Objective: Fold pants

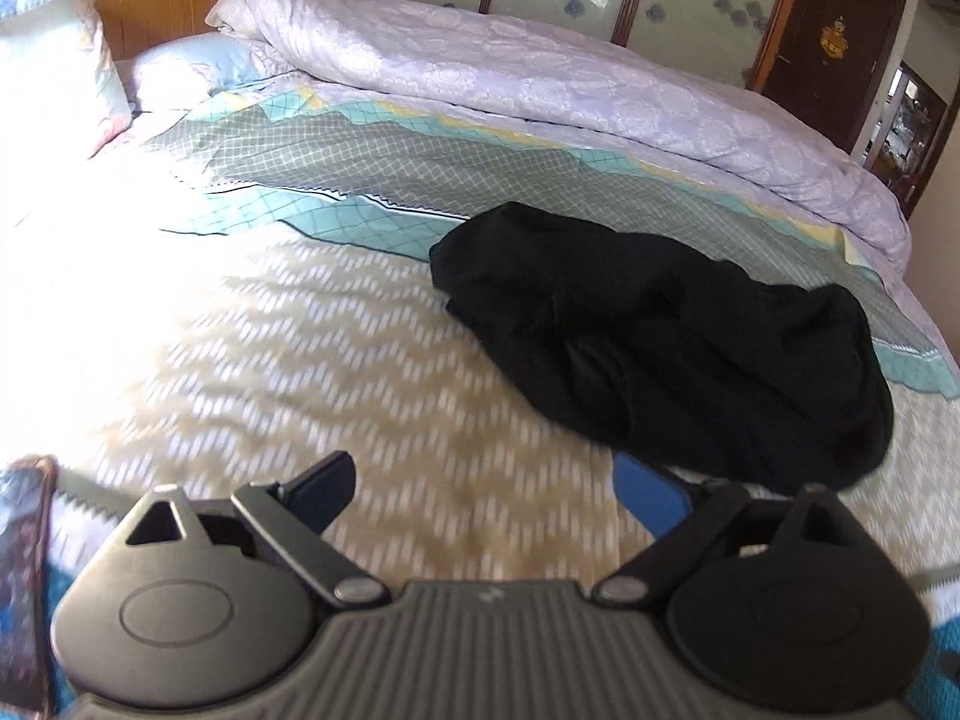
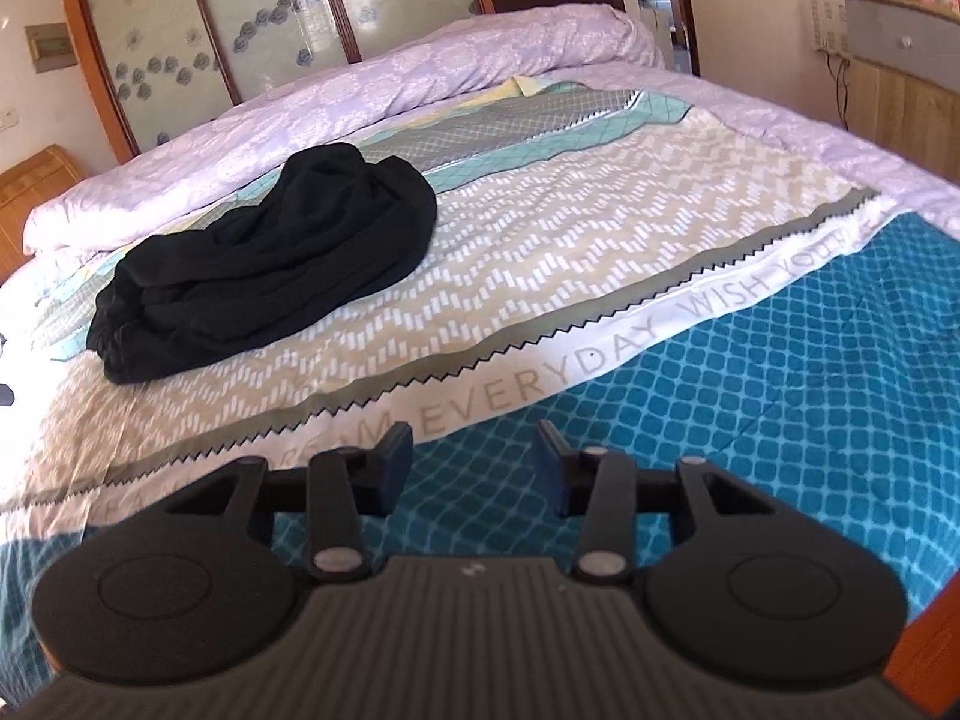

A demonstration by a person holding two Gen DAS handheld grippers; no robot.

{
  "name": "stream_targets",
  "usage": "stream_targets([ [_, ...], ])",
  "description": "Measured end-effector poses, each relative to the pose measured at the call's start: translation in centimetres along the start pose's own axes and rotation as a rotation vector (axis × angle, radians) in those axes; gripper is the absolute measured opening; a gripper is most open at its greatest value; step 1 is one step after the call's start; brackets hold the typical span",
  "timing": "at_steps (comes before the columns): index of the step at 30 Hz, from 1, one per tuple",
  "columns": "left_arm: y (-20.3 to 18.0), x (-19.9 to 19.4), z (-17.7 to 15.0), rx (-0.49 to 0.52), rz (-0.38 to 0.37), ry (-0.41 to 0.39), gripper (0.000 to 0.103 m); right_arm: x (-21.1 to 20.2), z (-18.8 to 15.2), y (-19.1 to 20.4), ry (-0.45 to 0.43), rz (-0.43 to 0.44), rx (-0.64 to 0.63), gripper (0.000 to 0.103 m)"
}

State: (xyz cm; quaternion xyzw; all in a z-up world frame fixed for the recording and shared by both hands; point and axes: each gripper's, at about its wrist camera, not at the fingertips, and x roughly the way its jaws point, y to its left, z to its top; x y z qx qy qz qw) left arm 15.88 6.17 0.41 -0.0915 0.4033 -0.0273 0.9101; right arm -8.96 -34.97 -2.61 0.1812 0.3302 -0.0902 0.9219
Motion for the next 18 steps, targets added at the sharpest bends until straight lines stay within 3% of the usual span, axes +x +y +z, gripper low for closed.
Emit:
stream_targets([
  [4,-0.7,5.1,2.4,-0.060,-0.089,0.082,0.087,3.2,2.3,-0.6,0.032,0.040,0.089,0.048],
  [7,-2.1,9.1,2.7,-0.066,-0.075,0.122,0.084,6.0,4.6,-0.4,0.043,0.067,0.140,0.048],
  [10,-1.9,12.9,2.3,-0.133,-0.063,0.179,0.065,9.3,7.1,0.4,0.024,0.110,0.186,0.055],
  [12,-2.1,13.0,2.1,-0.117,-0.042,0.088,0.038,11.7,8.7,1.1,-0.002,0.125,0.181,0.068],
  [13,-2.0,13.2,2.1,-0.116,-0.061,0.094,0.023,13.3,9.5,1.4,-0.004,0.127,0.170,0.069],
  [16,-1.1,11.8,1.9,-0.158,-0.103,0.073,0.011,18.0,10.9,2.5,0.053,0.131,0.176,0.068],
  [17,-0.9,10.9,1.8,-0.158,-0.115,0.060,0.011,19.0,11.1,3.0,0.049,0.137,0.163,0.061],
  [18,-0.4,9.5,1.7,-0.161,-0.132,0.041,0.011,19.4,11.4,3.6,0.047,0.144,0.142,0.028],
])
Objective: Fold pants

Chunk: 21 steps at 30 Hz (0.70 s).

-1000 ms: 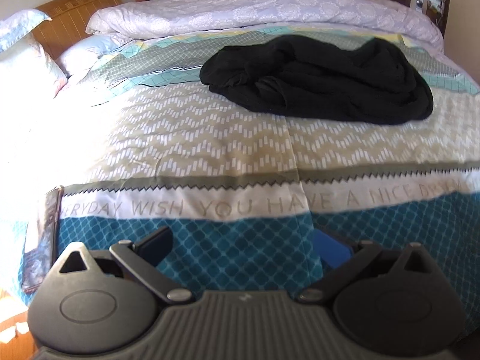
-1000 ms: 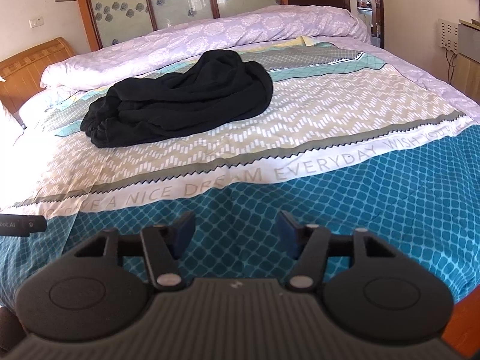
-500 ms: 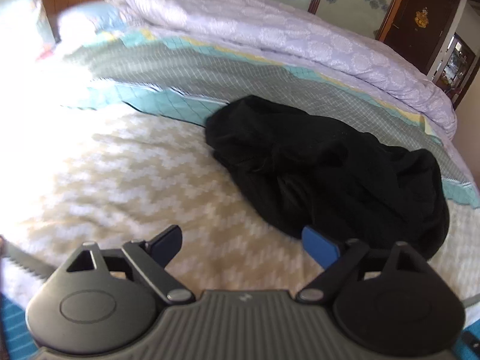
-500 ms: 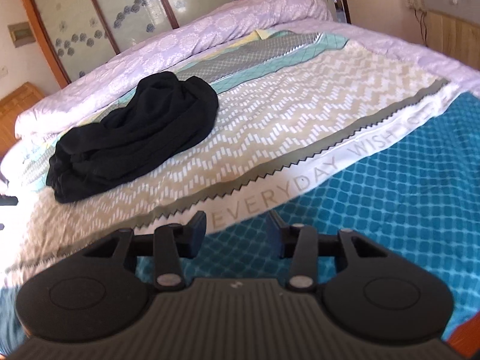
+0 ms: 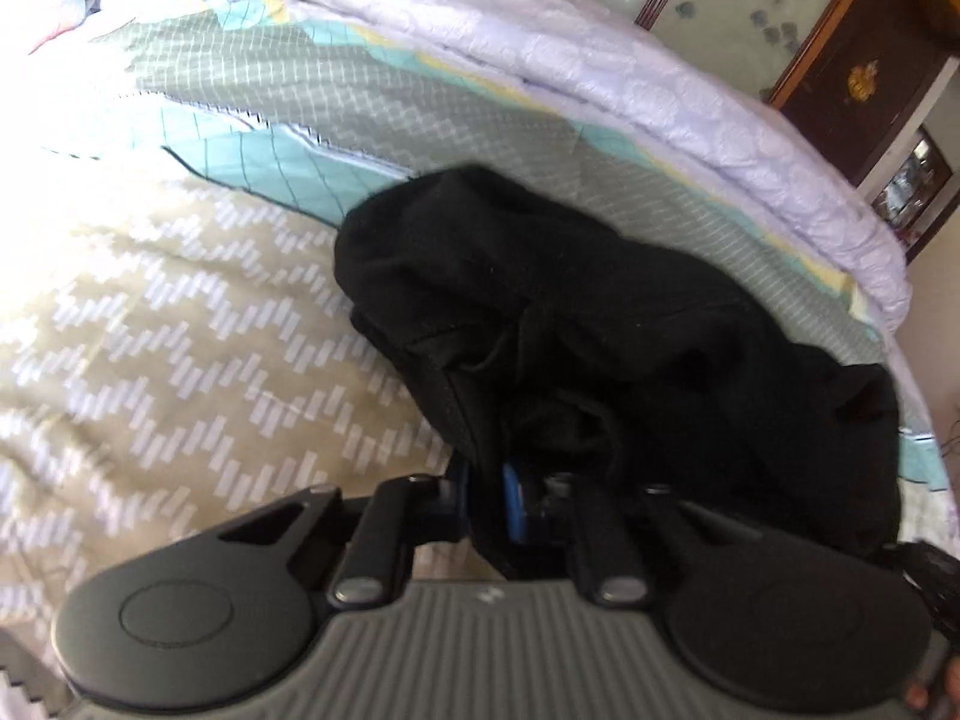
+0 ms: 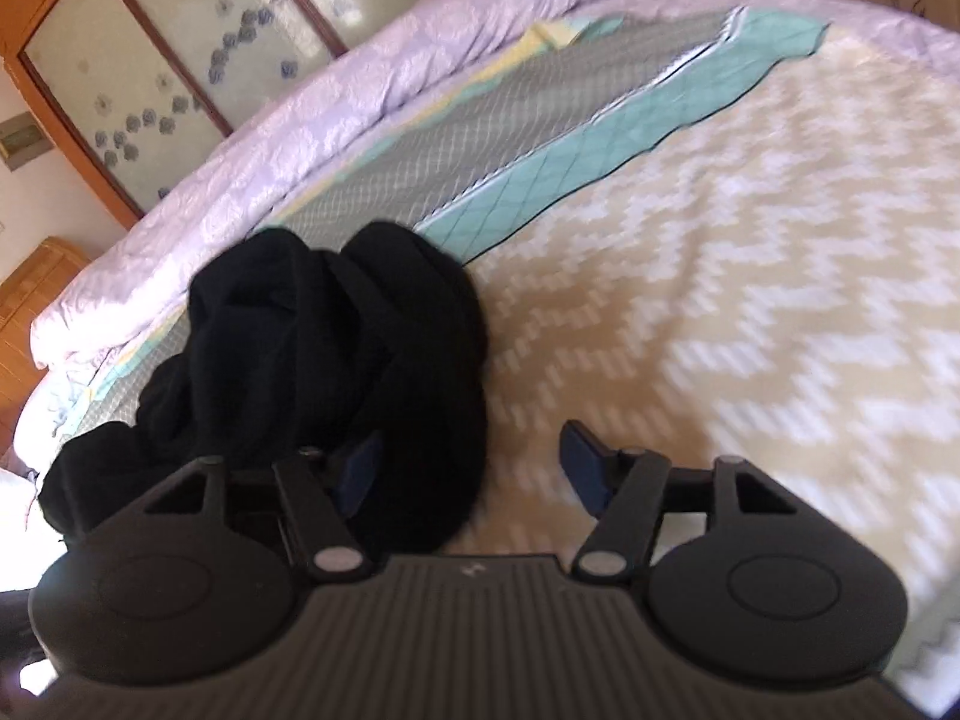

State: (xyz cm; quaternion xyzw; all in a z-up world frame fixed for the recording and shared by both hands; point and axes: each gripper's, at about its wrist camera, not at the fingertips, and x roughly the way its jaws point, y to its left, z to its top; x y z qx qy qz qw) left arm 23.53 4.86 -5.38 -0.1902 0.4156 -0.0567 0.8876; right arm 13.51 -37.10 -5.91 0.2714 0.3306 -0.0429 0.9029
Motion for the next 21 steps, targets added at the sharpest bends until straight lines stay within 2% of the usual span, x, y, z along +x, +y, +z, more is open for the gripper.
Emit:
stream_targets([
  [1,0.3,-1.7,-0.2,-0.005,-0.023,-0.021,0.011,0.3,0.3,0.4,0.029,0.021,0.017,0.007],
  [3,0.8,-5.4,-0.8,0.002,-0.064,-0.066,0.010,-1.5,0.9,1.1,-0.016,0.056,0.062,0.009],
  [6,1.8,-10.9,-2.8,0.033,-0.100,-0.111,0.010,-7.3,1.0,2.6,-0.116,0.128,0.007,0.009],
  [11,4.1,-19.3,-7.9,0.062,-0.132,-0.108,0.010,-17.9,-1.4,1.4,-0.169,0.198,-0.009,0.009],
  [15,5.7,-23.6,-12.5,0.047,-0.153,-0.037,0.010,-25.5,-5.6,-0.7,-0.191,0.180,-0.034,0.009],
  [16,5.5,-24.0,-13.8,0.062,-0.146,-0.008,0.010,-26.7,-7.0,-1.0,-0.191,0.146,-0.052,0.009],
  [17,5.5,-24.3,-15.0,0.079,-0.142,0.025,0.012,-27.3,-8.0,-1.5,-0.181,0.116,-0.066,0.008],
  [19,5.9,-23.9,-16.7,0.097,-0.119,0.096,0.016,-28.1,-10.5,-2.8,-0.102,0.074,-0.073,0.008],
  [21,6.8,-23.6,-16.8,0.058,-0.130,0.136,0.017,-27.0,-11.5,-3.7,-0.052,-0.045,-0.116,0.013],
])
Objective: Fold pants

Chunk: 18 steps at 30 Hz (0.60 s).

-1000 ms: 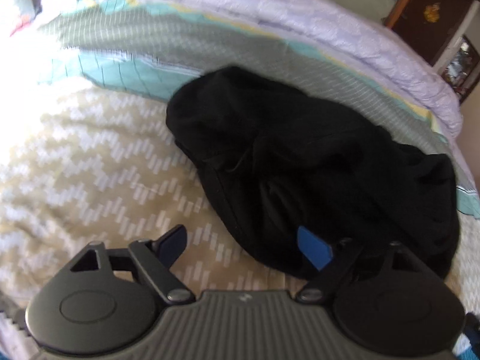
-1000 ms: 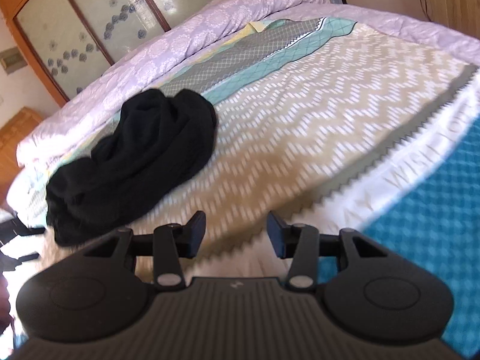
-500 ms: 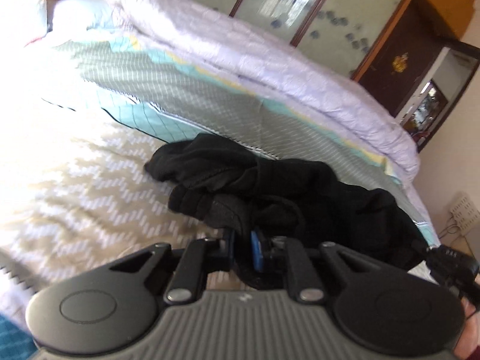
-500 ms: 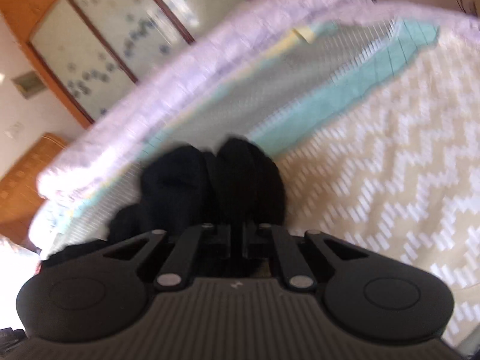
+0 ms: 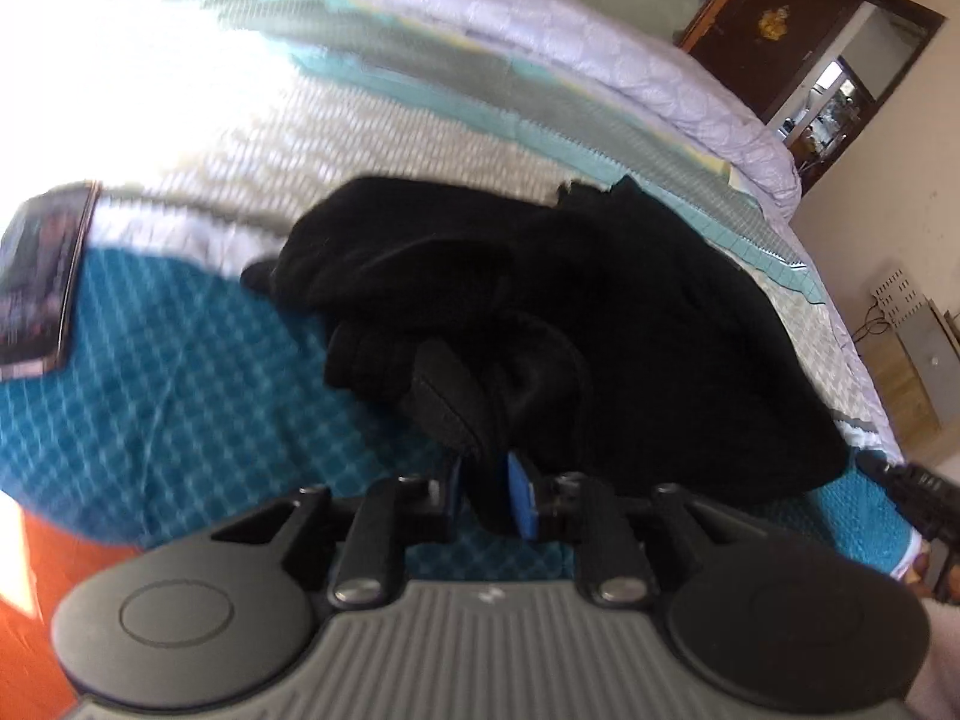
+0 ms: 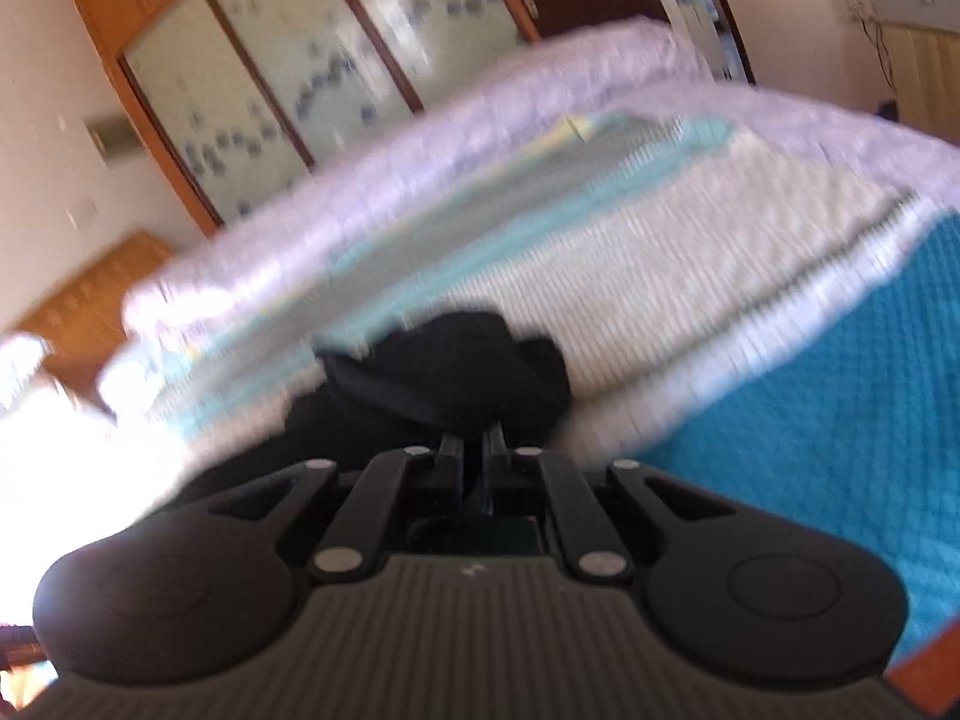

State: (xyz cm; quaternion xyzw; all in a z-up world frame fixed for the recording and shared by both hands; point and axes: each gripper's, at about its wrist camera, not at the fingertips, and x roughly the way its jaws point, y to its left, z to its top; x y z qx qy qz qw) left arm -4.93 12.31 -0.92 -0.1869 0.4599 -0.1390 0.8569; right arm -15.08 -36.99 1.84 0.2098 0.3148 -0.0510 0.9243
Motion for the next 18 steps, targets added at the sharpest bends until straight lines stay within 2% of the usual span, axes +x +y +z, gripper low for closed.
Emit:
stream_targets([
  [2,1.1,-1.0,0.9,-0.041,-0.003,-0.053,0.025,0.5,0.7,-0.5,-0.021,-0.107,-0.015,0.016],
  [3,1.3,-1.8,1.5,-0.048,0.027,-0.111,0.030,0.6,1.4,-0.8,-0.035,-0.108,-0.011,0.020],
  [4,1.3,-2.4,2.3,-0.049,0.062,-0.177,0.038,0.8,2.4,-0.9,-0.053,-0.093,-0.007,0.024],
  [6,1.6,-3.5,3.5,-0.027,0.118,-0.286,0.045,1.5,4.1,0.3,-0.090,-0.050,-0.050,0.050],
  [7,1.7,-3.6,4.1,-0.009,0.154,-0.313,0.052,2.1,4.9,1.5,-0.114,-0.023,-0.102,0.050],
  [9,1.6,-2.6,5.2,-0.003,0.199,-0.305,0.056,4.3,6.2,4.0,-0.129,0.030,-0.196,0.050],
  [10,1.7,-1.8,5.6,-0.006,0.189,-0.294,0.058,5.9,6.8,5.5,-0.120,0.066,-0.231,0.051],
  [14,1.1,1.9,5.7,0.022,0.202,-0.238,0.076,13.8,8.1,11.5,-0.006,0.188,-0.351,0.061],
  [16,0.0,4.3,5.1,0.083,0.216,-0.206,0.076,17.7,8.5,13.8,0.061,0.213,-0.373,0.062],
  [18,-1.2,5.9,4.6,0.142,0.233,-0.186,0.071,21.0,8.5,15.5,0.112,0.183,-0.387,0.061],
])
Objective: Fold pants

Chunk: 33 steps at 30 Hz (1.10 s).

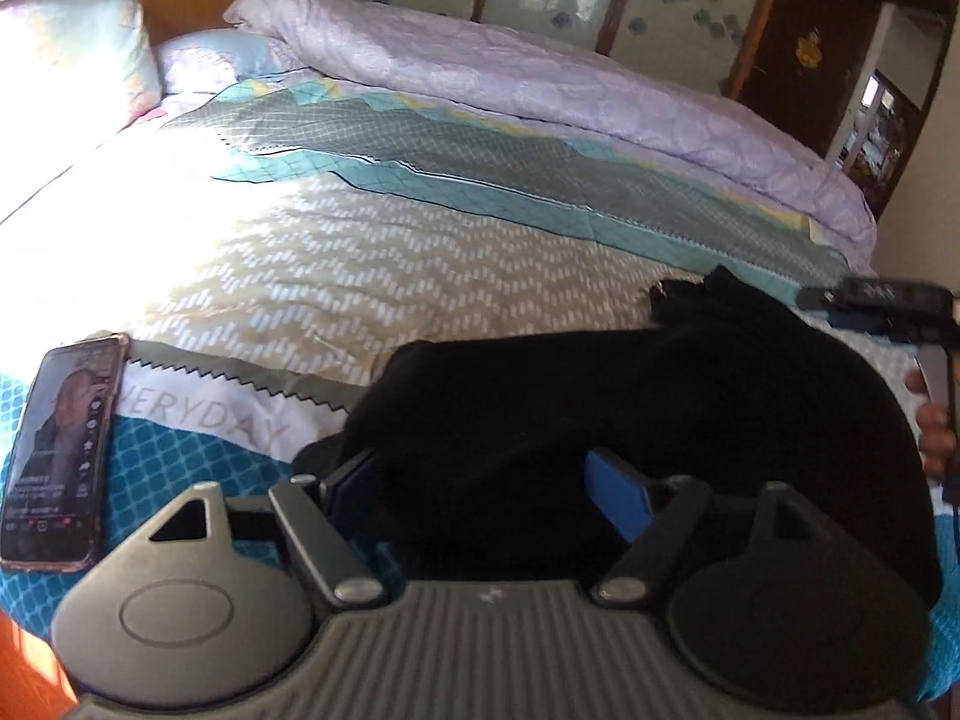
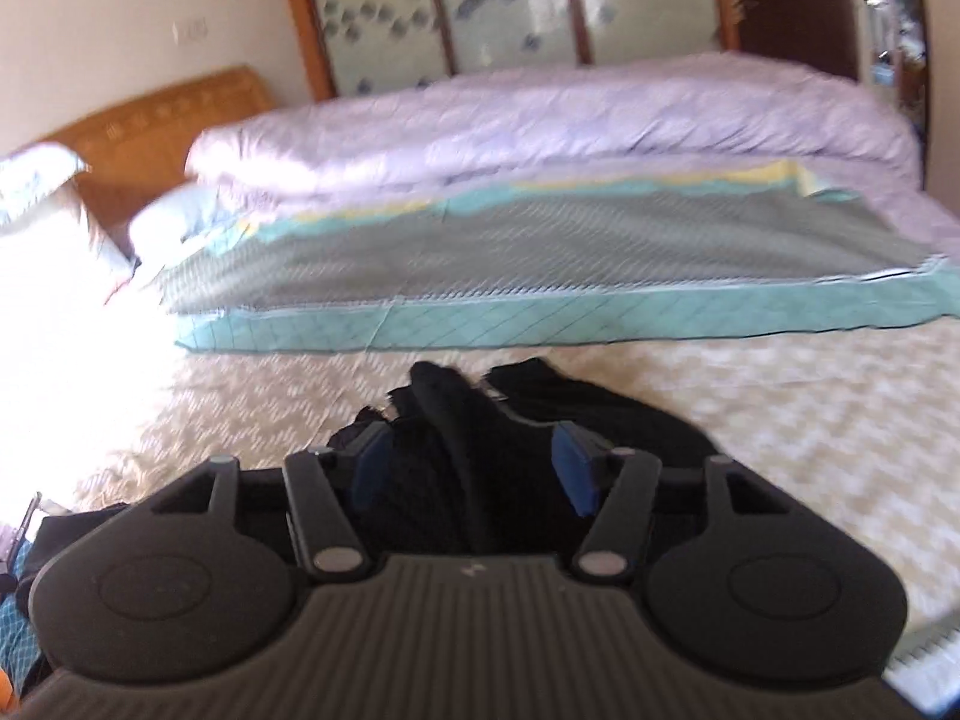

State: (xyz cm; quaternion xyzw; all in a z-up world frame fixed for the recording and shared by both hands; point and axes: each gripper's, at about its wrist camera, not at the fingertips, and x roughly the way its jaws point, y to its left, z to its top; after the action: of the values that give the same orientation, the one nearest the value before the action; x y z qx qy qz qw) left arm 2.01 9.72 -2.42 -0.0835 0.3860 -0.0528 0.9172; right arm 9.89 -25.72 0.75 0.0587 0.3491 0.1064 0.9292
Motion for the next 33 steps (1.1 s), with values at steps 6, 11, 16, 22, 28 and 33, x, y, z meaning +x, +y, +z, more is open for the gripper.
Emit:
stream_targets([
  [6,-1.8,1.1,-1.2,0.093,-0.008,0.027,0.023,2.0,0.8,-1.9,0.064,-0.051,0.158,0.004],
  [11,-0.9,-0.1,-1.3,0.055,-0.037,0.029,0.026,-6.5,1.7,-7.7,-0.145,-0.180,0.285,0.004],
  [16,-1.0,-0.9,-1.7,0.055,-0.027,0.018,0.037,-15.6,-1.0,-15.4,-0.258,-0.415,0.374,0.004],
  [22,0.2,-1.8,-0.9,0.016,-0.013,-0.013,0.056,-22.6,-6.1,-20.6,-0.278,-0.762,0.463,0.008],
  [28,2.1,-2.1,0.7,0.008,0.025,-0.044,0.064,-24.1,-8.9,-21.7,-0.331,-0.739,0.649,0.036],
  [33,2.0,-0.5,1.1,0.054,0.033,-0.022,0.064,-16.1,-2.6,-13.0,-0.192,-0.377,0.355,0.049],
])
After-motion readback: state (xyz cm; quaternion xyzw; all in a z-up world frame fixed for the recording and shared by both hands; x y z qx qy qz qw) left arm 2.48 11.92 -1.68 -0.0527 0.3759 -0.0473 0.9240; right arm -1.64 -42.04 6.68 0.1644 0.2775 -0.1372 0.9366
